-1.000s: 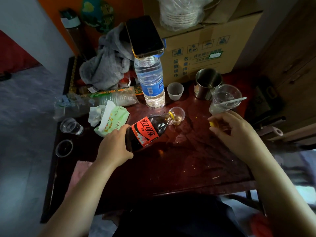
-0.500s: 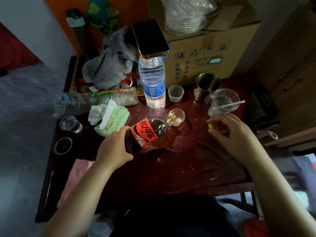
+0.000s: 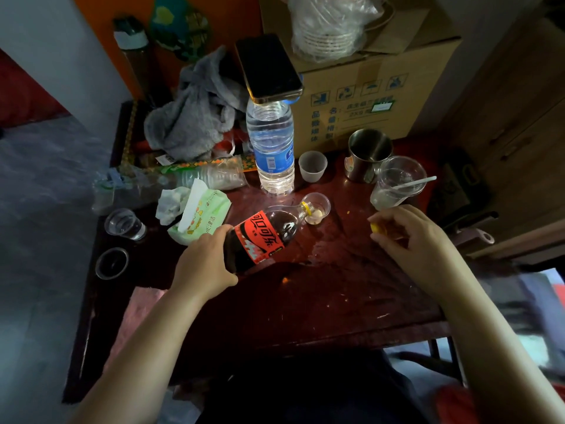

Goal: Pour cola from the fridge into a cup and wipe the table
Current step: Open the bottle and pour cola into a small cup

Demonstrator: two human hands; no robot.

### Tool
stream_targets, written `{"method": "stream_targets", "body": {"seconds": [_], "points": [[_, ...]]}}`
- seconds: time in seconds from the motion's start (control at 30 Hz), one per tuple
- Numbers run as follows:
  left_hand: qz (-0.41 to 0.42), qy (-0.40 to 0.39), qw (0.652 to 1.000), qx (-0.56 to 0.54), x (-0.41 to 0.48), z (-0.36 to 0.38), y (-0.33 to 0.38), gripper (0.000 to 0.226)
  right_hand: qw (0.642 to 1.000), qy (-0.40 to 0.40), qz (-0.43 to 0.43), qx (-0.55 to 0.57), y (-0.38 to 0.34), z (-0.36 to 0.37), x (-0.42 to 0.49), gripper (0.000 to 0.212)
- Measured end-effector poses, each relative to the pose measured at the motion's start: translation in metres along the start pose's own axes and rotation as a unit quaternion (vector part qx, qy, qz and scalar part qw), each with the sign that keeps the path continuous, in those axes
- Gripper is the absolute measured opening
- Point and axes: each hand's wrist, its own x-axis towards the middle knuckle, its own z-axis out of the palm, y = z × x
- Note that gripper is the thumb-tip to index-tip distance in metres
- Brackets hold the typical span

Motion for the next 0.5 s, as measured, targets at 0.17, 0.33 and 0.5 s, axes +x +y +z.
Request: {"method": "stream_targets", "body": {"seconds": [0.17,0.33,0.5], "points": [[0.003,-0.003,1.000,0.008,0.0057,-0.0015,0.0006,0.086,1.000,0.001,0.012,-0.008,0.0035,-0.0004,-0.0010,0.023],[0.005,-0.006,1.000,0.017,0.0077,-0.0024,-0.0004,0.086,1.000,0.003,0.018,-0.009,0.0063,-0.0010,-0.0011,0.022],[0.007,-0.007,1.000,0.018,0.0078,-0.0017,-0.0014,0.085,1.000,0.001,0.023,-0.005,0.0089,0.0020,0.0000,0.022]]}}
